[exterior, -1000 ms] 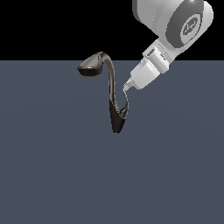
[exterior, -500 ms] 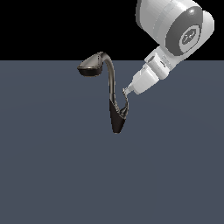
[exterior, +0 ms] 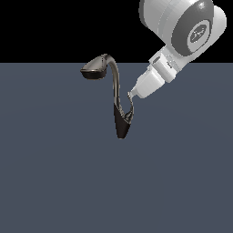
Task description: Turn on the faucet by rotating a designated handle.
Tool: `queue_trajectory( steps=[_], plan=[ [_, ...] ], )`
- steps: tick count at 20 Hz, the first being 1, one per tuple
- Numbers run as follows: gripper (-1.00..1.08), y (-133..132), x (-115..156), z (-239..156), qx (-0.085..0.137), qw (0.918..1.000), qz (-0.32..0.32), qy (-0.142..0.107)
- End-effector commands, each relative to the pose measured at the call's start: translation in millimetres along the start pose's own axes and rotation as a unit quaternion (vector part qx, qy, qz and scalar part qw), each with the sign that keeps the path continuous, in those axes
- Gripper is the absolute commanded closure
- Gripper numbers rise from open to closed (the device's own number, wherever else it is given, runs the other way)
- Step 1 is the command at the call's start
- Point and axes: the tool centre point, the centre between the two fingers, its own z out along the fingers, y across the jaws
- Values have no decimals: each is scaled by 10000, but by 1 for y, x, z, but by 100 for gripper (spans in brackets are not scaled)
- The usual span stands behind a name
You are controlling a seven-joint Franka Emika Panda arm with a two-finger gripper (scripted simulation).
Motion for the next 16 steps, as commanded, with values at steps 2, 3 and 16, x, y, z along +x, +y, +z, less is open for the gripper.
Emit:
queue_trajectory(
  steps=[2, 3, 16],
  plan=[
    [108, 11, -4, 0, 0, 10000, 0, 0],
    [108, 14, -5, 0, 0, 10000, 0, 0],
    [108, 46, 5, -1, 30, 10000, 18, 13]
  ],
)
